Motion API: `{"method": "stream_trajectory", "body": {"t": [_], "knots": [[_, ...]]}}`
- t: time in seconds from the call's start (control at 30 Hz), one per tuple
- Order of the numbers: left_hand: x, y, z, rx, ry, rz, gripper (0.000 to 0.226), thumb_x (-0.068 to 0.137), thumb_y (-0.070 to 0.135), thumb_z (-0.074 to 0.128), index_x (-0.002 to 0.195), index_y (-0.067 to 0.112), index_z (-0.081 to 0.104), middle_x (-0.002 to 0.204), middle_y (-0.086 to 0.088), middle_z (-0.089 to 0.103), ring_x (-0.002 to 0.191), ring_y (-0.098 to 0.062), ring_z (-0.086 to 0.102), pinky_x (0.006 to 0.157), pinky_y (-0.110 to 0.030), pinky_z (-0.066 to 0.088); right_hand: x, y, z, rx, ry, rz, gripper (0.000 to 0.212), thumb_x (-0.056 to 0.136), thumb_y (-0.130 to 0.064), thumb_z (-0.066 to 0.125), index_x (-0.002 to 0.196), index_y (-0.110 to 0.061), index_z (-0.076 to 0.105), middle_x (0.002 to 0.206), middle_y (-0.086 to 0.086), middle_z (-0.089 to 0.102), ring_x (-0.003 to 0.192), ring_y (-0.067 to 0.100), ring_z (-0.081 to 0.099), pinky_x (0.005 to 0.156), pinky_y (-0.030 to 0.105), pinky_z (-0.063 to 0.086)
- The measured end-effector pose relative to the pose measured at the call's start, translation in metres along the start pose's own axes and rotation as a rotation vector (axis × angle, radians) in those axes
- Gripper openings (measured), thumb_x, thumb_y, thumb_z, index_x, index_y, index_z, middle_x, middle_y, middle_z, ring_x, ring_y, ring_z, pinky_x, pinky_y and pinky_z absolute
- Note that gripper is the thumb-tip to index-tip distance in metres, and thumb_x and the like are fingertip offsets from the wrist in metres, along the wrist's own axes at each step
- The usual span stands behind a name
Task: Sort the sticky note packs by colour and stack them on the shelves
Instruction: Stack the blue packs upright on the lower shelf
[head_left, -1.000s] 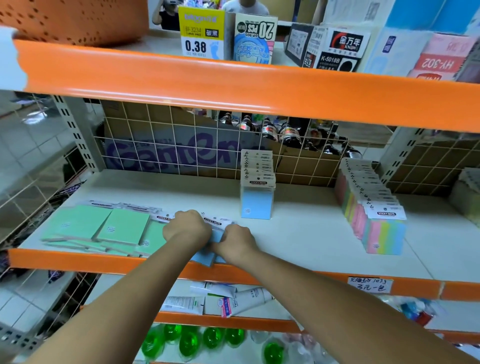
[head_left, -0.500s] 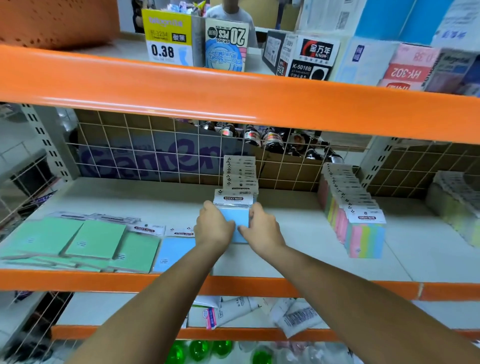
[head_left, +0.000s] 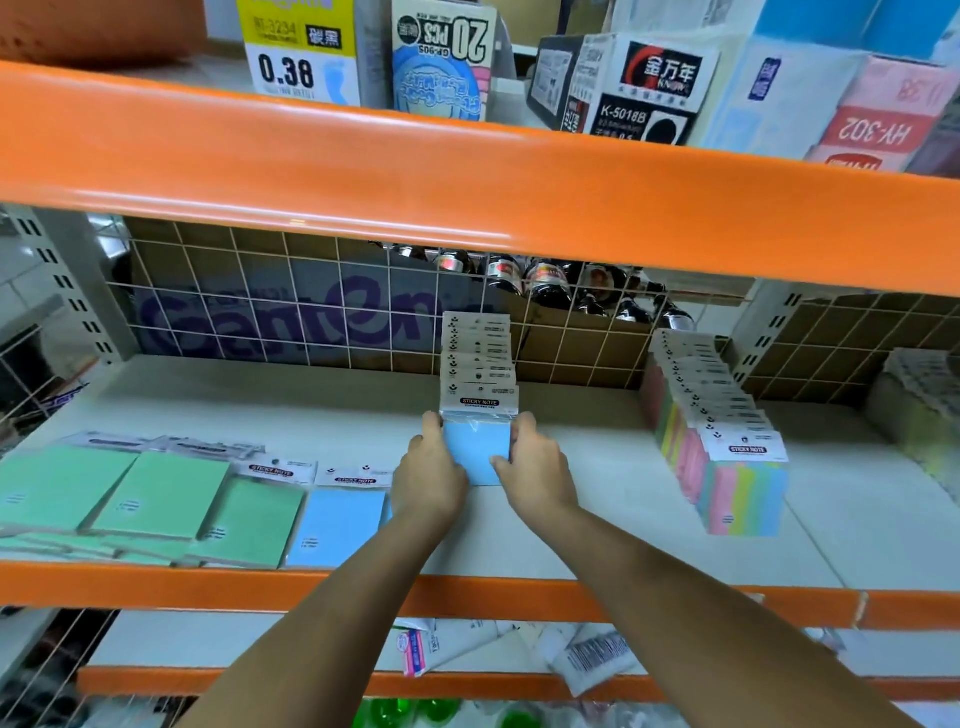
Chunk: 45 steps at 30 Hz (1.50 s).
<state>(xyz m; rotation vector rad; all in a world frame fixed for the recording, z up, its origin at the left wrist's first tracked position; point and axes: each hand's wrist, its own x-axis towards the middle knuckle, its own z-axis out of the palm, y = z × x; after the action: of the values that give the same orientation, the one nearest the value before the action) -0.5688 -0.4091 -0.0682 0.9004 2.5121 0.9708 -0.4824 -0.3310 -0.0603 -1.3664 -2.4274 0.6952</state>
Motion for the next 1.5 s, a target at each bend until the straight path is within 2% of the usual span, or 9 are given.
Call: {"method": "stream_trajectory", "body": {"t": [0.27, 0.5, 0.87, 1.0, 1.13, 1.27, 1.33, 1.4, 1.5], "knots": [[0.011, -0.002, 0.004, 0.007, 0.012, 0.039, 0.043, 0.083, 0.000, 0.046, 0.122, 0.016, 0.035, 0.114, -0.013, 0.049, 0.094, -0.038, 0.057, 0.078, -0.046, 0.049, 0.007, 0.001, 0.004, -0.030, 0.018, -0.008, 0.035, 0.090, -0.015, 0.059, 0.119, -0.011, 0.040, 0.114, 0.015, 0.061, 0.101, 0.039, 0.059, 0.072, 0.035, 0.044], [0.019, -0.007, 0.013, 0.098, -0.042, -0.048, 0.022, 0.093, 0.005, 0.042, 0.114, 0.003, 0.048, 0.123, -0.014, 0.047, 0.111, -0.034, 0.051, 0.086, -0.042, 0.044, 0.013, 0.008, 0.010, -0.055, -0.060, 0.069, 0.037, 0.088, -0.024, 0.066, 0.114, -0.009, 0.045, 0.112, 0.013, 0.062, 0.102, 0.033, 0.060, 0.073, 0.031, 0.044], [0.029, -0.011, 0.012, 0.191, -0.091, -0.058, 0.019, 0.094, 0.008, 0.046, 0.106, 0.003, 0.059, 0.120, -0.011, 0.045, 0.099, -0.032, 0.055, 0.079, -0.038, 0.046, 0.019, 0.012, 0.013, -0.061, -0.085, 0.063, 0.028, 0.089, -0.024, 0.064, 0.113, -0.012, 0.057, 0.109, 0.009, 0.065, 0.100, 0.030, 0.061, 0.074, 0.030, 0.046], [0.030, -0.010, 0.010, 0.145, -0.118, -0.089, 0.016, 0.092, 0.006, 0.047, 0.102, 0.002, 0.059, 0.120, -0.012, 0.045, 0.083, -0.029, 0.048, 0.074, -0.035, 0.041, 0.021, 0.013, 0.014, 0.028, -0.109, 0.112, 0.035, 0.085, -0.023, 0.068, 0.115, -0.012, 0.056, 0.108, 0.009, 0.065, 0.099, 0.029, 0.062, 0.080, 0.034, 0.053], [0.026, -0.011, 0.002, 0.060, -0.095, -0.080, 0.008, 0.089, 0.001, 0.046, 0.083, 0.001, 0.052, 0.104, -0.017, 0.051, 0.085, -0.033, 0.048, 0.067, -0.032, 0.035, 0.019, 0.018, 0.012, 0.178, -0.132, 0.163, 0.035, 0.080, -0.009, 0.066, 0.113, -0.009, 0.056, 0.104, 0.009, 0.065, 0.096, 0.028, 0.063, 0.082, 0.040, 0.056], [0.018, -0.014, -0.013, 0.075, -0.054, -0.056, 0.030, 0.085, -0.002, 0.042, 0.061, 0.011, 0.030, 0.083, -0.011, 0.042, 0.076, -0.031, 0.041, 0.060, -0.030, 0.031, 0.007, 0.018, 0.005, 0.150, -0.093, 0.142, 0.025, 0.083, -0.006, 0.059, 0.107, -0.009, 0.053, 0.104, 0.010, 0.060, 0.093, 0.031, 0.060, 0.071, 0.034, 0.051], [0.015, -0.014, -0.023, 0.124, -0.031, -0.049, 0.026, 0.086, 0.001, 0.043, 0.063, 0.011, 0.033, 0.095, -0.016, 0.051, 0.077, -0.032, 0.045, 0.063, -0.031, 0.035, 0.000, 0.017, 0.002, 0.087, -0.091, 0.107, 0.018, 0.086, -0.009, 0.058, 0.103, -0.011, 0.052, 0.103, 0.009, 0.060, 0.093, 0.030, 0.060, 0.069, 0.031, 0.047], [0.015, -0.017, -0.034, 0.175, -0.015, -0.055, 0.012, 0.089, 0.005, 0.044, 0.080, 0.007, 0.051, 0.113, -0.016, 0.055, 0.090, -0.034, 0.054, 0.071, -0.032, 0.040, -0.008, 0.011, 0.000, 0.038, -0.110, 0.072, 0.016, 0.088, -0.013, 0.057, 0.104, -0.012, 0.056, 0.104, 0.005, 0.060, 0.095, 0.028, 0.060, 0.073, 0.030, 0.047], [0.016, -0.024, -0.051, 0.278, -0.008, -0.122, 0.025, 0.088, 0.005, 0.045, 0.107, 0.001, 0.059, 0.118, -0.018, 0.057, 0.103, -0.036, 0.059, 0.072, -0.034, 0.046, -0.017, -0.002, 0.004, 0.047, -0.163, 0.030, 0.007, 0.086, -0.014, 0.054, 0.087, -0.017, 0.060, 0.100, 0.004, 0.065, 0.090, 0.025, 0.061, 0.070, 0.028, 0.049]]}}
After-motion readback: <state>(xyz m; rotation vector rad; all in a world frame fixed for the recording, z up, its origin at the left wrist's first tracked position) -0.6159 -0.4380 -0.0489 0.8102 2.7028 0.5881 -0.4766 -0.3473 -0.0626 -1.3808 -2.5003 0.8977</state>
